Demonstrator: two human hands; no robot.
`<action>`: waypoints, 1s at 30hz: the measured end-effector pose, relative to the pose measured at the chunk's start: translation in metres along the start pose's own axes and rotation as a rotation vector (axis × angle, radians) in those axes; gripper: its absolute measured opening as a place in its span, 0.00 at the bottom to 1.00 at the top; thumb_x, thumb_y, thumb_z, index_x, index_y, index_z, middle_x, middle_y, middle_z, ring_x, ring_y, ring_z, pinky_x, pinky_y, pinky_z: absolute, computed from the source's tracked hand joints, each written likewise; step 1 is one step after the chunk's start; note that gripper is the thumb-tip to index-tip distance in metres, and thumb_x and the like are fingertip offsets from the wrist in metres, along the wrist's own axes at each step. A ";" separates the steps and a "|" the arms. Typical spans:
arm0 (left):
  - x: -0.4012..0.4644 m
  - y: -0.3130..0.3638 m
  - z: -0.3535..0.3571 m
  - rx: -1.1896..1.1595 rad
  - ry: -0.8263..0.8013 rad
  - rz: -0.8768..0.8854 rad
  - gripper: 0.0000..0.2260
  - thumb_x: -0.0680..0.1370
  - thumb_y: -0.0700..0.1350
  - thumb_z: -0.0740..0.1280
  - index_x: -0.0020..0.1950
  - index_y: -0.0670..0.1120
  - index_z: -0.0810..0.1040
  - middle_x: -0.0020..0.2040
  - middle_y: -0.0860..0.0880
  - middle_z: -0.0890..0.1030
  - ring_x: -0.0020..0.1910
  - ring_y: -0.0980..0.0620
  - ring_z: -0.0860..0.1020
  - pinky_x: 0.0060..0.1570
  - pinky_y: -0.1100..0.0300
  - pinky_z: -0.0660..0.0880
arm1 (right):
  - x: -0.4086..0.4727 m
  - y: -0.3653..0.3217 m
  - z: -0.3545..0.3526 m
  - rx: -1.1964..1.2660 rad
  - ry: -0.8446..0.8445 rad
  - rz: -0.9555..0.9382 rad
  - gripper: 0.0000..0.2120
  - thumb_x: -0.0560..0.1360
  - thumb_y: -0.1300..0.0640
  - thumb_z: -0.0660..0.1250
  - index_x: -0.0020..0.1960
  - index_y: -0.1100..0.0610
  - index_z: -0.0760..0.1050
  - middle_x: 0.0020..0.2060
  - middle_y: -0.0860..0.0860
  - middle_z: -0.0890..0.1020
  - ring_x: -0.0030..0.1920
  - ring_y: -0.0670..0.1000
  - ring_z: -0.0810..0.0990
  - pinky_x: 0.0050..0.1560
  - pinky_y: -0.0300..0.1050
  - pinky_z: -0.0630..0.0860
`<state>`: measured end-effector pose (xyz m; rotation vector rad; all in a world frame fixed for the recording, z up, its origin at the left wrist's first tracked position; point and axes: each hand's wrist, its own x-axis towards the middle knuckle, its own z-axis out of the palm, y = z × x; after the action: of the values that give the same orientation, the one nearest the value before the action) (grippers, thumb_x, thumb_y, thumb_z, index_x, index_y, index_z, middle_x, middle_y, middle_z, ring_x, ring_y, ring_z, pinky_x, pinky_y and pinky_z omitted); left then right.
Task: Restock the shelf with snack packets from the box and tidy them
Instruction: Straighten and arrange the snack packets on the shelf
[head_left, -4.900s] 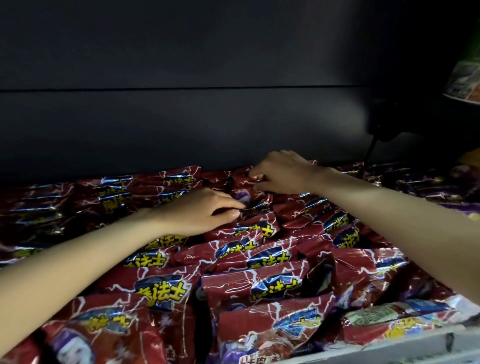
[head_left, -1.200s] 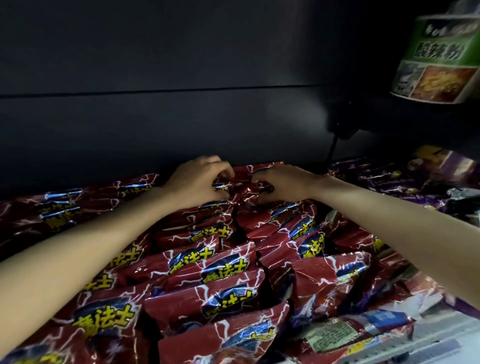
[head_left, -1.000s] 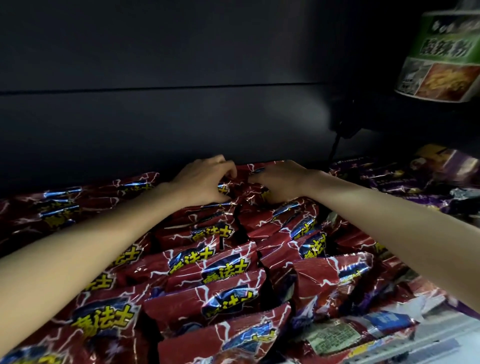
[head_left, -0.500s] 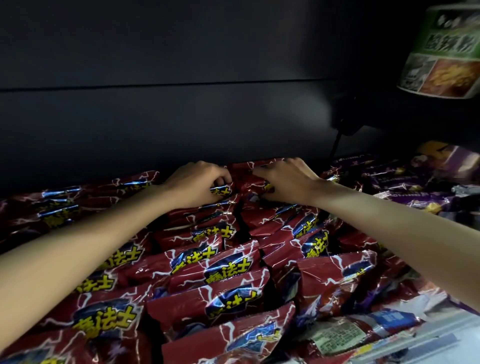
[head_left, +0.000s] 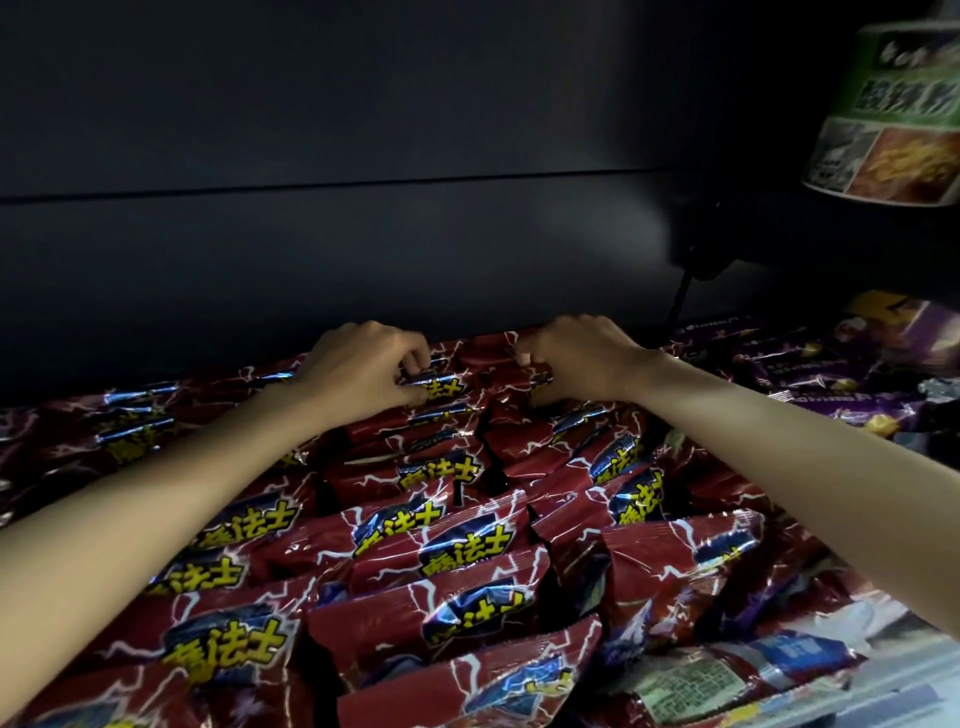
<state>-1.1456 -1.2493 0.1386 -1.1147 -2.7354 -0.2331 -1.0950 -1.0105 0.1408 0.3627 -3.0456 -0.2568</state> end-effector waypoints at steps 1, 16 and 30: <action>-0.003 -0.004 -0.003 0.031 -0.029 -0.013 0.13 0.71 0.52 0.73 0.54 0.53 0.78 0.50 0.58 0.80 0.44 0.60 0.76 0.42 0.62 0.73 | -0.001 0.005 -0.003 0.087 -0.002 0.009 0.21 0.69 0.43 0.73 0.59 0.49 0.75 0.53 0.46 0.80 0.55 0.50 0.78 0.48 0.43 0.71; -0.021 -0.030 -0.004 -0.076 -0.308 0.083 0.26 0.72 0.34 0.69 0.66 0.55 0.72 0.68 0.57 0.71 0.65 0.57 0.70 0.63 0.64 0.66 | 0.005 -0.004 0.007 -0.045 0.072 -0.061 0.23 0.68 0.42 0.71 0.56 0.51 0.68 0.56 0.49 0.70 0.58 0.51 0.69 0.54 0.43 0.67; -0.017 -0.023 0.012 0.195 -0.259 0.178 0.38 0.73 0.30 0.63 0.77 0.52 0.53 0.68 0.54 0.64 0.65 0.56 0.63 0.63 0.63 0.66 | 0.004 0.005 0.013 0.039 0.103 -0.010 0.29 0.66 0.36 0.71 0.59 0.49 0.67 0.54 0.48 0.74 0.56 0.50 0.72 0.57 0.45 0.68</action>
<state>-1.1514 -1.2743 0.1210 -1.4057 -2.7737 0.2124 -1.1012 -1.0051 0.1291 0.3809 -2.9523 -0.1739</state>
